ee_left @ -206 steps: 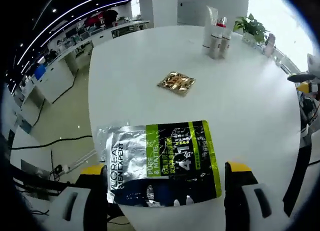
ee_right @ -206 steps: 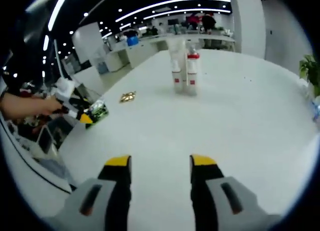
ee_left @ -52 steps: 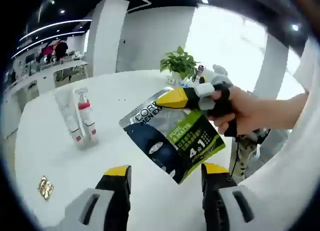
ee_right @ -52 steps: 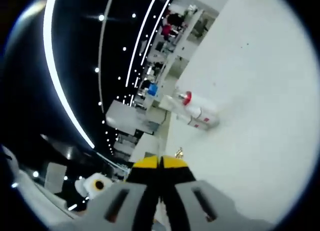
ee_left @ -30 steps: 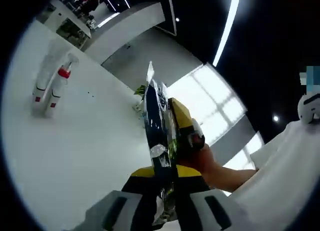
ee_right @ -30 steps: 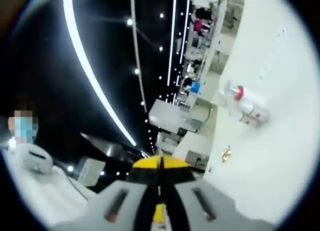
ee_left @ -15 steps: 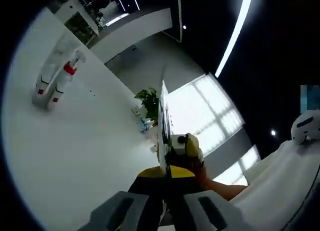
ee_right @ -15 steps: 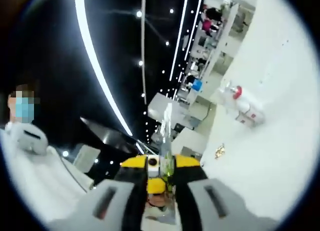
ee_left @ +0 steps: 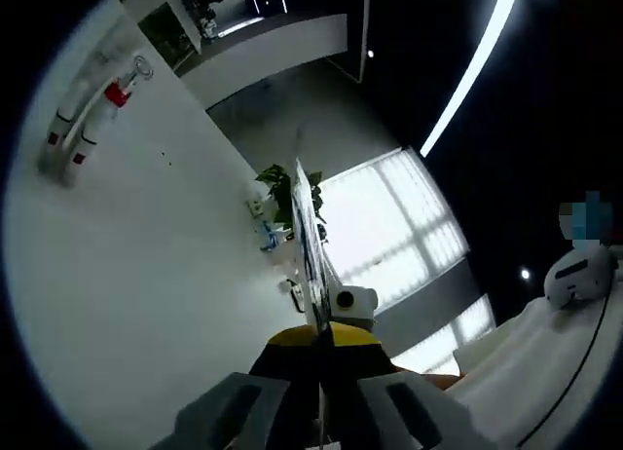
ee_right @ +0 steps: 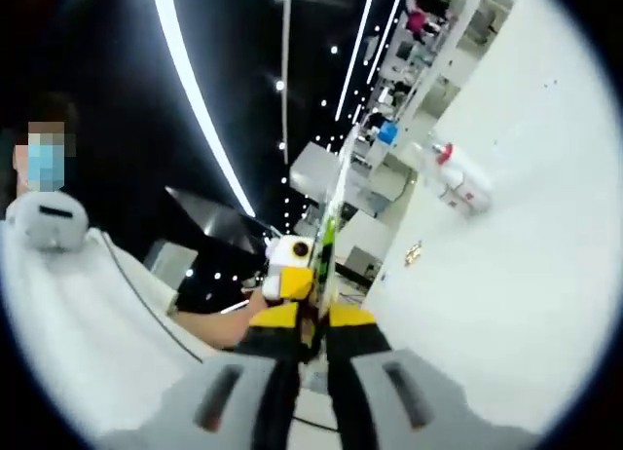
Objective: Arrange the skincare products in the storage area until every visible bottle or jar stands upright without overlapping.
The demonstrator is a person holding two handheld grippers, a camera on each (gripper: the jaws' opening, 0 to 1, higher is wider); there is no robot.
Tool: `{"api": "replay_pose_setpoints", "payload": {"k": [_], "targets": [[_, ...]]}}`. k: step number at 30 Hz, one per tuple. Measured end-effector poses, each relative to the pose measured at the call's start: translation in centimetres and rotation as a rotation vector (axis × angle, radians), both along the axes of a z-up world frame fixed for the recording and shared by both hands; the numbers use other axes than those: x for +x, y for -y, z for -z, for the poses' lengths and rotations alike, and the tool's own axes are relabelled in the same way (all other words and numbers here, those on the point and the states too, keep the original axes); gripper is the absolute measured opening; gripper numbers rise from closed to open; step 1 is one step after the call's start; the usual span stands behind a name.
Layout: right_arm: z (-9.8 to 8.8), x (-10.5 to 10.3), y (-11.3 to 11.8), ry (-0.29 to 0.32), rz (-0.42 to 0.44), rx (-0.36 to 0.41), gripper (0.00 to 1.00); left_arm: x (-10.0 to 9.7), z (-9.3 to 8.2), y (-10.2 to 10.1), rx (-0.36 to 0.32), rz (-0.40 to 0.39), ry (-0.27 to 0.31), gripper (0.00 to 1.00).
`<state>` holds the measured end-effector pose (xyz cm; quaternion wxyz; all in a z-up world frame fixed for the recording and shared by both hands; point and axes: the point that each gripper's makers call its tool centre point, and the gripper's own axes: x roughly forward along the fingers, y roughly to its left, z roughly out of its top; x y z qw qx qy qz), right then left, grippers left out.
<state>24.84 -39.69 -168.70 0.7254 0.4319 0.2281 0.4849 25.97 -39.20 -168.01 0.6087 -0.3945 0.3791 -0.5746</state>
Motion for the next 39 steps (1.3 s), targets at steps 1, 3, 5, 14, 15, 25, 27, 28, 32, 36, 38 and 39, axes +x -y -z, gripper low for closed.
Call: {"api": "replay_pose_setpoints", "payload": {"k": [1, 3, 5, 14, 15, 25, 27, 28, 32, 36, 38, 39], "targets": [[-0.1, -0.2, 0.1, 0.000, -0.011, 0.010, 0.01, -0.2, 0.2, 0.3, 0.020, -0.003, 0.014, 0.01], [-0.3, -0.5, 0.7, 0.017, -0.007, 0.003, 0.00, -0.5, 0.0, 0.9, 0.028, -0.007, 0.029, 0.01], [-0.3, -0.8, 1.0, 0.042, -0.015, -0.017, 0.00, -0.7, 0.2, 1.3, 0.040, -0.010, 0.036, 0.01], [-2.6, -0.4, 3.5, 0.031, 0.024, 0.112, 0.14, -3.6, 0.5, 1.9, 0.076, 0.103, 0.068, 0.01], [-2.2, -0.3, 3.6, 0.039, 0.019, 0.089, 0.07, -3.7, 0.2, 1.9, 0.058, 0.105, 0.065, 0.01], [-2.1, 0.0, 1.2, 0.186, 0.015, -0.059, 0.00, -1.3, 0.1, -0.4, 0.043, -0.016, 0.045, 0.08], [-1.9, 0.0, 0.6, 0.179, 0.009, -0.068, 0.00, -0.3, -1.0, -1.3, -0.022, -0.056, 0.012, 0.08], [-2.1, 0.0, 0.1, 0.185, 0.017, -0.067, 0.00, -0.4, -1.1, -2.0, -0.021, -0.036, 0.021, 0.05], [-2.8, 0.3, -1.7, 0.158, 0.032, -0.047, 0.00, -0.3, -1.7, -3.4, -0.015, -0.004, 0.083, 0.02], [-4.6, 2.2, -2.0, 0.129, 0.146, 0.062, 0.15, -1.2, -1.0, -4.5, 0.011, 0.067, 0.102, 0.01], [-4.8, 2.1, -2.7, 0.131, 0.129, 0.045, 0.01, -1.6, -1.2, -4.8, -0.018, 0.080, 0.096, 0.01], [-4.2, 2.2, -2.7, 0.147, 0.133, -0.011, 0.01, -1.8, -1.7, -4.9, -0.048, 0.090, 0.086, 0.02]]}}
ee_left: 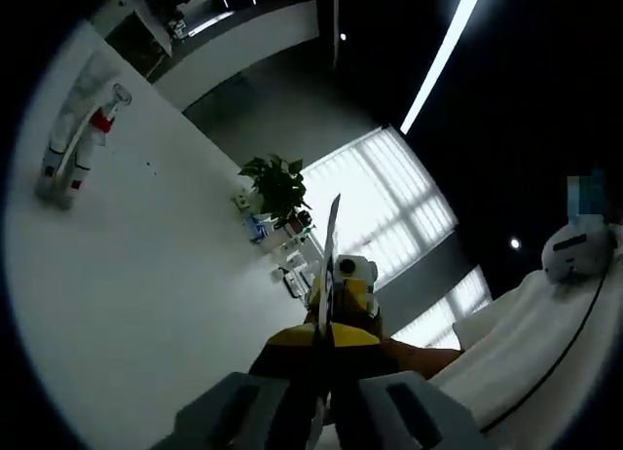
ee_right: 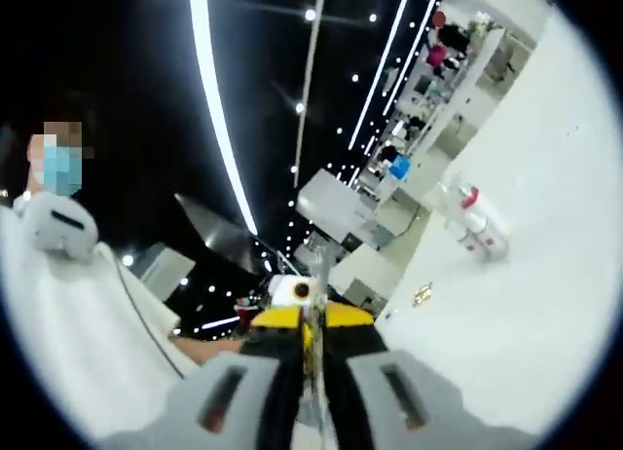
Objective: Arrange the skincare products in the storage area until every visible bottle or jar stands upright without overlapping.
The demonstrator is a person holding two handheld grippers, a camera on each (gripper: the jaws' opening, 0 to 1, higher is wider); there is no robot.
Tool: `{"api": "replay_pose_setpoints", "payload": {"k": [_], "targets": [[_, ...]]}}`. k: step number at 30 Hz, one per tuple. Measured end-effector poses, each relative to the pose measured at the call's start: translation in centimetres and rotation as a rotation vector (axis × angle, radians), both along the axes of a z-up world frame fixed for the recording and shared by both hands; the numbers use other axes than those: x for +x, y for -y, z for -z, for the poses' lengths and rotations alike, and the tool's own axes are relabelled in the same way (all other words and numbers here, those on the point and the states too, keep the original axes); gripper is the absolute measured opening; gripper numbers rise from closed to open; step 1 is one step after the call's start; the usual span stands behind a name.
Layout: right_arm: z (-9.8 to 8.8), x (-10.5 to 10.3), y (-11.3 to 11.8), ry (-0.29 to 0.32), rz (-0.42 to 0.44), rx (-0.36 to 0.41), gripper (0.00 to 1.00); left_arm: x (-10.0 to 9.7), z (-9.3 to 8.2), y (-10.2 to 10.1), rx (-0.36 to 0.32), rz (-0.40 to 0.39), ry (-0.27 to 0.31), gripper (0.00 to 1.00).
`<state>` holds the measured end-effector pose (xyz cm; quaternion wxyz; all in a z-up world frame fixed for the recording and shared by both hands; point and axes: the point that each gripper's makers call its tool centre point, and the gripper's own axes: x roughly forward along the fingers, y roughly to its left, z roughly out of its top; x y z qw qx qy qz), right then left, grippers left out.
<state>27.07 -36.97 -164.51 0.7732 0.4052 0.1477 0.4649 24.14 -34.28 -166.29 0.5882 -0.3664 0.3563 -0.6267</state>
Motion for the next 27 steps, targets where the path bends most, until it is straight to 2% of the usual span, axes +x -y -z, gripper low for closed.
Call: {"api": "replay_pose_setpoints", "payload": {"k": [1, 3, 5, 6, 8, 10, 12, 13, 16, 19, 20, 21, 25, 27], "targets": [[-0.5, 0.1, -0.2, 0.002, 0.004, 0.015, 0.01, 0.3, 0.5, -0.3, 0.023, -0.021, 0.010, 0.02], [-0.9, 0.0, -0.7, 0.026, -0.004, -0.004, 0.00, 0.7, 0.5, -0.8, 0.013, -0.046, 0.027, 0.04], [-1.1, 0.0, -1.1, 0.055, -0.004, -0.026, 0.00, 1.6, 0.5, -1.2, 0.005, -0.091, -0.007, 0.09], [-1.0, -0.1, -1.5, 0.066, -0.015, -0.053, 0.00, 2.4, 0.1, -1.5, -0.023, -0.137, -0.020, 0.11], [-0.8, -0.2, -1.9, 0.085, -0.020, -0.093, 0.00, 3.1, -0.3, -2.1, -0.054, -0.165, -0.034, 0.13], [-1.0, -0.1, -2.3, 0.085, -0.025, -0.087, 0.00, 2.9, -0.6, -2.6, -0.058, -0.145, -0.030, 0.11], [-1.0, 0.0, -2.6, 0.079, -0.028, -0.088, 0.00, 2.3, -1.3, -2.8, -0.082, -0.113, 0.034, 0.04], [-1.2, -0.1, -2.7, 0.062, -0.038, -0.069, 0.00, 2.3, -1.5, -2.8, -0.079, -0.116, 0.012, 0.03], [-1.5, 0.0, -2.8, 0.047, -0.032, -0.040, 0.01, 2.4, -1.7, -3.1, -0.081, -0.121, 0.018, 0.02], [-2.6, 1.0, -2.1, 0.040, 0.042, 0.034, 0.06, 2.2, -1.4, -3.2, -0.060, -0.119, 0.029, 0.02], [-2.6, 1.0, -2.1, 0.039, 0.041, 0.036, 0.01, 2.2, -1.4, -3.3, -0.061, -0.118, 0.030, 0.02], [-2.1, 1.0, -2.1, 0.038, 0.039, 0.001, 0.00, 2.1, -1.5, -3.4, -0.069, -0.107, 0.031, 0.02], [-2.1, 1.1, -2.5, 0.107, 0.062, -0.063, 0.00, 2.1, -1.3, -3.6, -0.053, -0.114, 0.038, 0.01], [-2.4, 1.0, -2.5, 0.105, 0.056, -0.043, 0.00, 2.2, -1.6, -3.7, -0.065, -0.119, 0.036, 0.01]]}}
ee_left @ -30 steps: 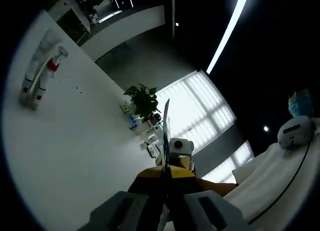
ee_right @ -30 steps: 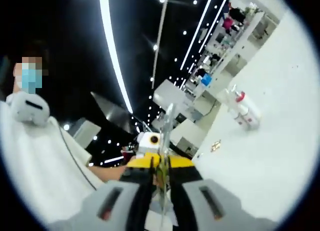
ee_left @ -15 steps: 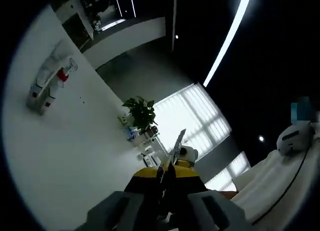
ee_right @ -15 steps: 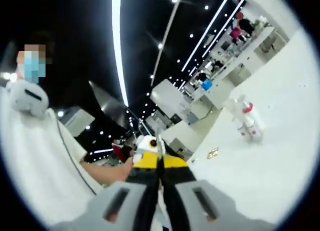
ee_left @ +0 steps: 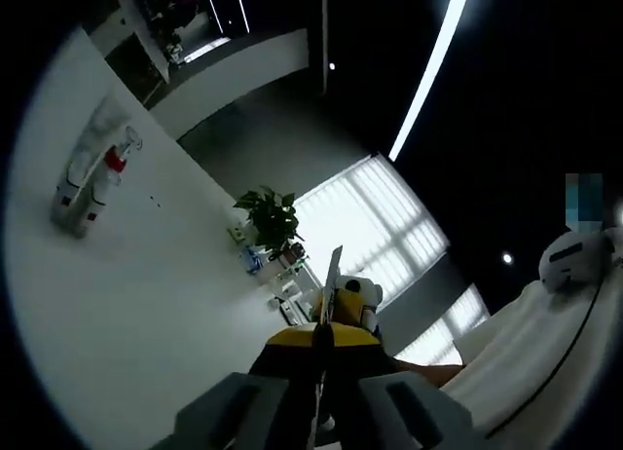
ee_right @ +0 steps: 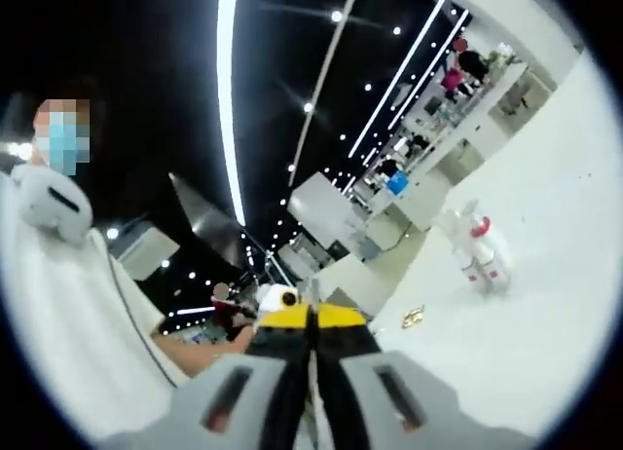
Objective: Arrange the skincare products in the storage area until every visible bottle or jar stands upright without overlapping.
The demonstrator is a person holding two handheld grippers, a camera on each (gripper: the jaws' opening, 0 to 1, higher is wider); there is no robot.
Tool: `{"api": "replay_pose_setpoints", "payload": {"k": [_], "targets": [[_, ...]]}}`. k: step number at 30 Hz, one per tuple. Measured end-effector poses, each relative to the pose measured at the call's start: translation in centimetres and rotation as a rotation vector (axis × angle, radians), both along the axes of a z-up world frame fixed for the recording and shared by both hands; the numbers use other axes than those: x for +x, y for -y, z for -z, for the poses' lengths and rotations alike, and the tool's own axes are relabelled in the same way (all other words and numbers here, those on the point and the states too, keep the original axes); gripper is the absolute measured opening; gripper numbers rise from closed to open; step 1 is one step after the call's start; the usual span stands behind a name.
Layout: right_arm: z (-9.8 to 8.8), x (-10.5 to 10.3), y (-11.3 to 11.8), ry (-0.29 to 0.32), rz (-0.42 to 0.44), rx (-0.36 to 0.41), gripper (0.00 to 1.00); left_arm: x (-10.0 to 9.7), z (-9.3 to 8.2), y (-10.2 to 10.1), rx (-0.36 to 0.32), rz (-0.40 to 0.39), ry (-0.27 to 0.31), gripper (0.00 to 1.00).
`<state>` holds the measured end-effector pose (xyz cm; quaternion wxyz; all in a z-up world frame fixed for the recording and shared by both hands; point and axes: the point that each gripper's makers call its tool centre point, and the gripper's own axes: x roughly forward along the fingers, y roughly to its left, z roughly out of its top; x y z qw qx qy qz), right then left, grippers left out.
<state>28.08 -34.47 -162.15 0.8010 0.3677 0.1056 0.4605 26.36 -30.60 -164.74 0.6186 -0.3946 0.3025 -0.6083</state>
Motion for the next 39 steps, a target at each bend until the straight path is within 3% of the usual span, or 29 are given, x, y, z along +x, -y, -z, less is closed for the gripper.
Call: {"api": "replay_pose_setpoints", "payload": {"k": [3, 4, 6, 7, 10, 12, 14, 17, 19, 21, 26, 32, 33, 36, 39], "targets": [[-0.7, 0.1, 0.0, -0.013, 0.000, 0.068, 0.04, 0.3, -0.7, -0.3, -0.029, -0.013, 0.003, 0.01], [-0.8, -0.1, -0.2, -0.041, -0.025, 0.100, 0.09, 0.6, -1.3, -0.4, -0.061, -0.030, -0.006, 0.01], [-0.3, 0.0, -0.5, -0.034, -0.018, 0.076, 0.14, 1.7, -1.9, -1.0, -0.103, -0.078, -0.025, 0.01], [0.4, -0.9, -1.2, -0.064, -0.069, 0.051, 0.14, 2.2, -2.1, -1.4, -0.113, -0.101, -0.025, 0.01], [1.4, -1.4, -2.1, -0.085, -0.102, 0.011, 0.10, 3.0, -2.3, -2.1, -0.126, -0.128, -0.035, 0.01], [2.4, -1.6, -2.5, -0.103, -0.108, -0.041, 0.00, 3.2, -2.2, -2.2, -0.116, -0.127, -0.032, 0.01], [2.4, -1.6, -2.7, -0.137, -0.116, -0.016, 0.00, 3.3, -1.7, -2.2, -0.092, -0.138, -0.017, 0.02], [2.2, -0.9, -2.3, -0.110, -0.067, -0.015, 0.00, 3.6, -1.4, -2.3, -0.111, -0.165, -0.048, 0.04], [1.6, 0.0, -1.6, -0.113, -0.015, 0.042, 0.00, 2.9, -0.3, -2.1, -0.061, -0.126, -0.071, 0.05], [1.5, 0.2, -1.3, -0.109, 0.001, 0.045, 0.00, 2.0, 0.2, -2.0, -0.031, -0.093, -0.030, 0.05], [1.5, 0.9, -0.8, -0.106, 0.035, 0.063, 0.00, 1.4, 1.1, -1.9, -0.008, -0.072, -0.057, 0.16], [1.3, 1.6, -0.5, -0.122, 0.070, 0.129, 0.00, 2.0, 1.2, -1.9, -0.019, -0.090, -0.072, 0.04], [1.6, 1.8, -0.5, -0.133, 0.082, 0.136, 0.00, 2.2, 1.1, -2.0, -0.021, -0.095, -0.043, 0.02], [2.0, 2.2, -0.8, -0.129, 0.087, 0.107, 0.00, 2.6, 1.1, -2.4, -0.005, -0.093, -0.040, 0.01], [3.4, 2.2, -1.8, -0.154, 0.034, 0.004, 0.01, 3.4, 1.6, -3.4, 0.024, -0.121, -0.041, 0.01]]}}
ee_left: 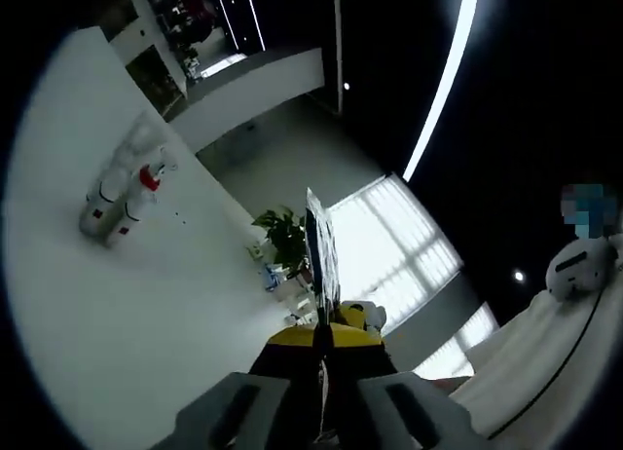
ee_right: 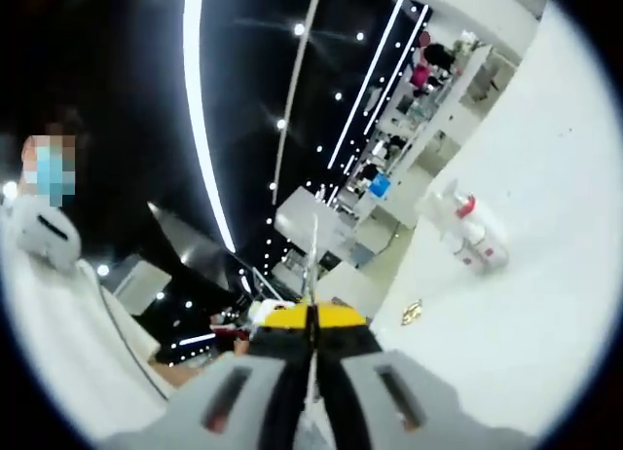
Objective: Arrange the skincare products in the storage area until every visible bottle or jar stands upright without overlapping.
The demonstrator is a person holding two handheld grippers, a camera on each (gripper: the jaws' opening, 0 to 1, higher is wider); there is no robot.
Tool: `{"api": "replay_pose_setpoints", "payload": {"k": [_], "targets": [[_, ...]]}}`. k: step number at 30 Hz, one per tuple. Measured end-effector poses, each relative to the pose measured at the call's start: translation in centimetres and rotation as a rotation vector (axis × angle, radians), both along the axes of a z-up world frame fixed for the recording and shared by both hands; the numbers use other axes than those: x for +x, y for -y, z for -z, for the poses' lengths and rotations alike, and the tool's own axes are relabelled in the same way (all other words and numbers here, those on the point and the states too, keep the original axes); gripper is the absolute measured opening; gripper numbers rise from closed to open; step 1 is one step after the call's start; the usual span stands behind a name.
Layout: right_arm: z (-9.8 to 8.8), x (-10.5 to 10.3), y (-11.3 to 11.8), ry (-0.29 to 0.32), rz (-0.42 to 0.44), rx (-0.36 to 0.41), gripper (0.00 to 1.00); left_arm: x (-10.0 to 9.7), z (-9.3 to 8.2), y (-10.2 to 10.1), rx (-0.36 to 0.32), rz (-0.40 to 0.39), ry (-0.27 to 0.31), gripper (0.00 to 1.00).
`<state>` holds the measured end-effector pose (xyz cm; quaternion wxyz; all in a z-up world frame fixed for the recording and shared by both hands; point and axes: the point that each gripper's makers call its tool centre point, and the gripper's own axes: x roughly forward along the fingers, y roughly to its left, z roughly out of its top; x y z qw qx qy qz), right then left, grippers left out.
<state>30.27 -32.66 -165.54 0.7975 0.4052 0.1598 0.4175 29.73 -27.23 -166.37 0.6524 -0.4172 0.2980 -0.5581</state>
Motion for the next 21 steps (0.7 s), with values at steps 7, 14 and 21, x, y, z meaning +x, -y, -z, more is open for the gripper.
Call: {"api": "replay_pose_setpoints", "payload": {"k": [7, 14, 21], "targets": [[1.8, 0.2, -2.6, -0.012, -0.107, -0.193, 0.08, 0.7, 0.6, -1.6, 0.067, -0.031, 0.018, 0.01], [2.8, 1.1, -5.1, -0.025, -0.131, -0.257, 0.03, 1.4, 1.3, -2.5, 0.111, -0.058, 0.028, 0.01], [3.9, 1.9, -6.8, -0.057, -0.119, -0.277, 0.05, 2.4, 2.3, -4.8, 0.165, -0.072, 0.032, 0.01]]}}
